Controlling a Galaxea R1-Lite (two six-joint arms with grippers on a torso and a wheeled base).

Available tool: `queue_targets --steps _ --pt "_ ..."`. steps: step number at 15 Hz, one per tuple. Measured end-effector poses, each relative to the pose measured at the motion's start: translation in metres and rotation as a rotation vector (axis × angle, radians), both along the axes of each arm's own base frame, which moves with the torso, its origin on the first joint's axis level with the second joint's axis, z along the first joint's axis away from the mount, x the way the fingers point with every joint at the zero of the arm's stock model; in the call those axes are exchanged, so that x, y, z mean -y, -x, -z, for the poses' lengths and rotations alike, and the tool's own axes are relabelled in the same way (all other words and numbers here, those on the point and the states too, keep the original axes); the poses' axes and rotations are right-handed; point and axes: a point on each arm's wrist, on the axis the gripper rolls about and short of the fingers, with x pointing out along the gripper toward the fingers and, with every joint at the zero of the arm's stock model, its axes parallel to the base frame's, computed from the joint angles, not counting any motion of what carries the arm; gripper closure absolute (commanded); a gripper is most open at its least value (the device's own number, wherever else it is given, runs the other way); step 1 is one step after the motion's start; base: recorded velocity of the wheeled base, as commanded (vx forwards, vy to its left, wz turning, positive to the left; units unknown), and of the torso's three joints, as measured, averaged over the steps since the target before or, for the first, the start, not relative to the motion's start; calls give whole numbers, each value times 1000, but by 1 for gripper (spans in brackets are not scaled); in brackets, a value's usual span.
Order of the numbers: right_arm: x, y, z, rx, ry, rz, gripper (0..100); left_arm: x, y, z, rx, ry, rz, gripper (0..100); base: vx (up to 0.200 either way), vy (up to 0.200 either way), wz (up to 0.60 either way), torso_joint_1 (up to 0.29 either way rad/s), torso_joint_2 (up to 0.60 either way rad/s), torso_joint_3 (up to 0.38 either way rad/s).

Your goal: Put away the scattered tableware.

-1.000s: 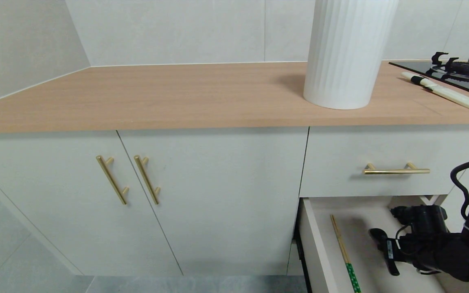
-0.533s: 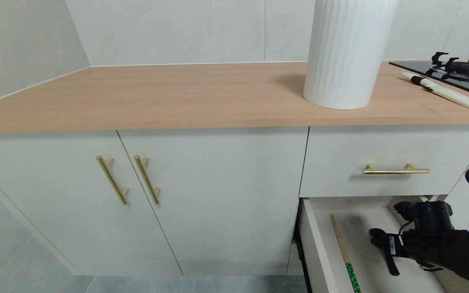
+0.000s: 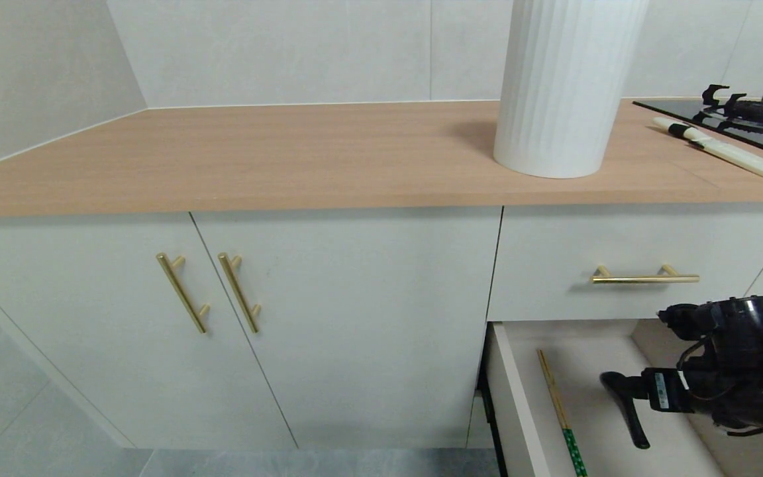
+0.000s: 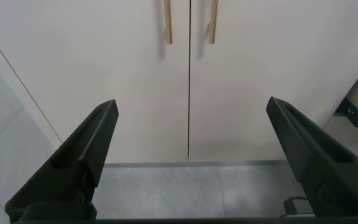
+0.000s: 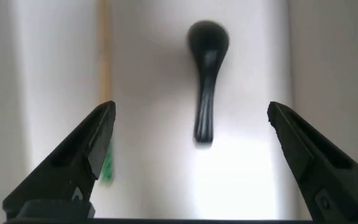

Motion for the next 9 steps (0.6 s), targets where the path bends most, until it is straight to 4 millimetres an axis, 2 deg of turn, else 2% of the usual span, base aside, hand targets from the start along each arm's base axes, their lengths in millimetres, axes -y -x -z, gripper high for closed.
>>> queue_targets --steps 2,5,7,9 --pt "-8 22 -25 -92 6 -42 0 0 0 0 0 -1 0 0 0 0 0 0 0 0" --pt "-19 44 -69 -97 -12 -87 0 0 0 0 -1 -3 0 0 0 0 0 0 0 0" --pt "-23 56 -89 -68 -20 -110 0 0 0 0 0 0 0 0 0 0 0 0 0 0" --pt "-24 63 -100 -22 -27 -124 0 0 0 0 -1 -3 0 0 0 0 0 0 0 0"
